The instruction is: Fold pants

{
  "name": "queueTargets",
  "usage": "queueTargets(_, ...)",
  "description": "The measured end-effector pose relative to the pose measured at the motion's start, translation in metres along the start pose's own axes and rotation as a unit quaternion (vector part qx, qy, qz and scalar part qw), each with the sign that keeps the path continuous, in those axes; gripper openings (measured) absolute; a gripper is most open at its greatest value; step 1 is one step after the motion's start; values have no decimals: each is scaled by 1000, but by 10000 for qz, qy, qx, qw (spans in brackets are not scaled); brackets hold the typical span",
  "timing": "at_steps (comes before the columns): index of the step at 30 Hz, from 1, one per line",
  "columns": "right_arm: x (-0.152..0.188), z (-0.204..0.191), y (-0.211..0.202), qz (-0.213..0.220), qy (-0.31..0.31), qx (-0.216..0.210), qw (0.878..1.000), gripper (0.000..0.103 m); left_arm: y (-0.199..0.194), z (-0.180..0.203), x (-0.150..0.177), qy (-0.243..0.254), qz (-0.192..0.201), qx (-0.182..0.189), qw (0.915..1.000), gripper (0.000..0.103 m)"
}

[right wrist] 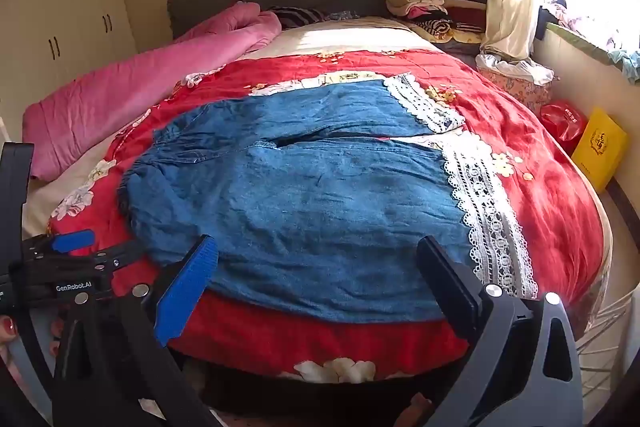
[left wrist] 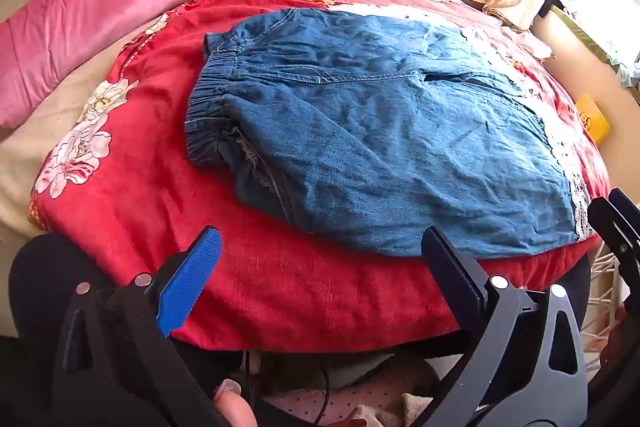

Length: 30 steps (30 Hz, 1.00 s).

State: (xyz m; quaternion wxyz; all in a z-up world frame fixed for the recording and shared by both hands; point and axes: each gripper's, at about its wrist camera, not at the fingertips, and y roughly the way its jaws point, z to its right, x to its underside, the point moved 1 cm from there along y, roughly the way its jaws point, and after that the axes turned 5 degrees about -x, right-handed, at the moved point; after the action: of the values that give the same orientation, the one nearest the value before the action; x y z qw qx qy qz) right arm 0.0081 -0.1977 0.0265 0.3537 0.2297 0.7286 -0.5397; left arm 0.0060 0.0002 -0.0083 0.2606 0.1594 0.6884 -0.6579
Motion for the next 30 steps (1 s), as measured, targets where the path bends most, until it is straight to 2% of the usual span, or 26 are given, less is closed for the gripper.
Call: queueTargets(30, -1, -2, -3, 22, -111, 79, 9999, 99, -9, 4, -2, 99, 176, -23, 9998, 94)
